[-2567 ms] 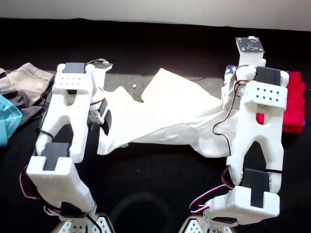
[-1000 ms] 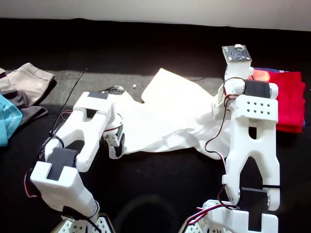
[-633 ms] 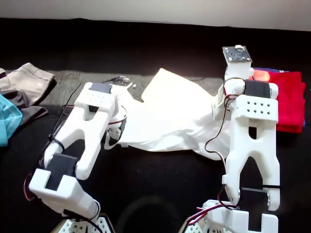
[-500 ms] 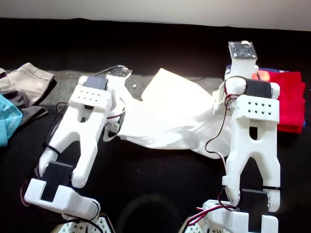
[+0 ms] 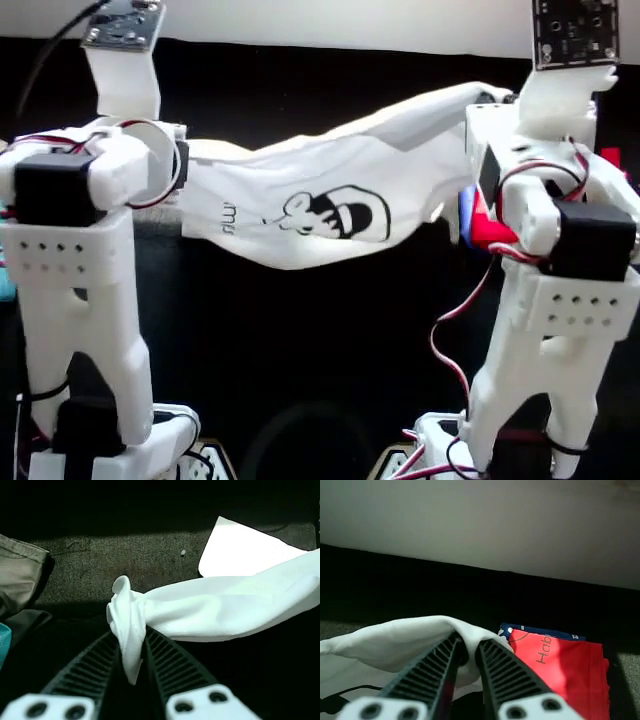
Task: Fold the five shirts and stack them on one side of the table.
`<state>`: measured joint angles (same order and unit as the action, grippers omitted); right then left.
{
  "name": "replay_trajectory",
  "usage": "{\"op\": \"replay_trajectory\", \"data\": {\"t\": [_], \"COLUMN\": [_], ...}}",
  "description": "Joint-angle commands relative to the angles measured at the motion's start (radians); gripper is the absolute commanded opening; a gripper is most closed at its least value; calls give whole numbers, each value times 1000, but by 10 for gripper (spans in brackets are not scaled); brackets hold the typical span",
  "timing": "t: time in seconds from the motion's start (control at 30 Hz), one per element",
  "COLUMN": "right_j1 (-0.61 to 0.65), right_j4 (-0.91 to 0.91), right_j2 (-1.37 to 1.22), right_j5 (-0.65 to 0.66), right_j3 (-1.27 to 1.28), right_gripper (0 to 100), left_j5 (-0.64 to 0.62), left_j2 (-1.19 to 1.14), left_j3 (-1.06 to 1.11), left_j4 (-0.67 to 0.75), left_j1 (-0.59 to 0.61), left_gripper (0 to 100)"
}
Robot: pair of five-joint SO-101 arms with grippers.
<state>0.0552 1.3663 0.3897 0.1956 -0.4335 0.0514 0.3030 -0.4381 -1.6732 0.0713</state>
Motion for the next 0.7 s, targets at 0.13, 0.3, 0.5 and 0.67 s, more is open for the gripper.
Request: {"op": "replay_trajectory", "data": {"t": [0.13, 0.3, 0.5, 0.67], "right_j1": [5, 5, 5, -5], "right_j4": [-8, -13, -19, -94], "right_j2": [157, 243, 349, 417], "right_j5": [23, 23, 23, 57], "right_j3": [-163, -174, -174, -174], "right_gripper": [5, 5, 5, 5], "left_j5": [-5, -3, -3, -3], "left_j2": [143, 223, 317, 344], "left_j3": [-194, -211, -211, -206], "left_j4": [-28, -23, -9, -15], "left_j1": [56, 82, 94, 94], "left_gripper": [10, 10, 10, 10]}}
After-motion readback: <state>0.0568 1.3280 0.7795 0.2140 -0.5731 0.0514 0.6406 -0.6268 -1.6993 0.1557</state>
